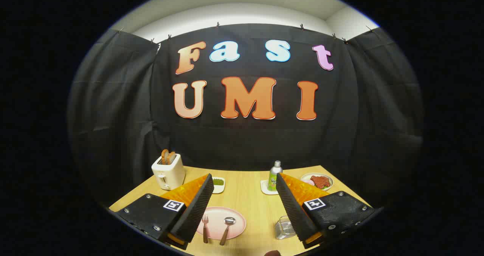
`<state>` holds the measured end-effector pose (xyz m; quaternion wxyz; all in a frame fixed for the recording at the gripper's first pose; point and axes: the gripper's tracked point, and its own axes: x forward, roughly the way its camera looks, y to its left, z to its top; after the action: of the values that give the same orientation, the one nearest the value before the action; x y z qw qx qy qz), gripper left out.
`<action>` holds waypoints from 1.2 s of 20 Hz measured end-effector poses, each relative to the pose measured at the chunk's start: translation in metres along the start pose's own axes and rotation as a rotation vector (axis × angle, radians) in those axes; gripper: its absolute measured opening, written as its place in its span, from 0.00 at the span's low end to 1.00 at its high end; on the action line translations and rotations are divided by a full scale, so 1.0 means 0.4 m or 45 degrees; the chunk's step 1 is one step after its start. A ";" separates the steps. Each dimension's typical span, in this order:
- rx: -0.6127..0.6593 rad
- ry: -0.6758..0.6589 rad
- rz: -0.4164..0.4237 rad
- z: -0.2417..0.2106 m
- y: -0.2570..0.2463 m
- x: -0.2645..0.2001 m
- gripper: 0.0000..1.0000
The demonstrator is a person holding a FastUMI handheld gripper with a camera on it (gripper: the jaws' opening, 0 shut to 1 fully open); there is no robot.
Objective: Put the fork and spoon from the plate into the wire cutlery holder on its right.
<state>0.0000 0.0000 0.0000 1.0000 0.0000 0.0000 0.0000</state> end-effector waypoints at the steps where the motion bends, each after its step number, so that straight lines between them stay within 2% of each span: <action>1: -0.001 0.004 0.013 -0.007 0.012 -0.007 0.99; 7: -0.030 -0.016 0.044 -0.017 0.050 -0.062 0.99; 11: -0.021 0.004 0.023 -0.042 0.044 -0.087 0.99; 19: -0.030 0.008 0.000 -0.059 0.056 -0.105 0.99; 24: -0.032 0.052 0.019 -0.119 0.085 -0.084 0.99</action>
<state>-0.0337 0.0340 -0.0478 0.9997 -0.0124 0.0204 0.0074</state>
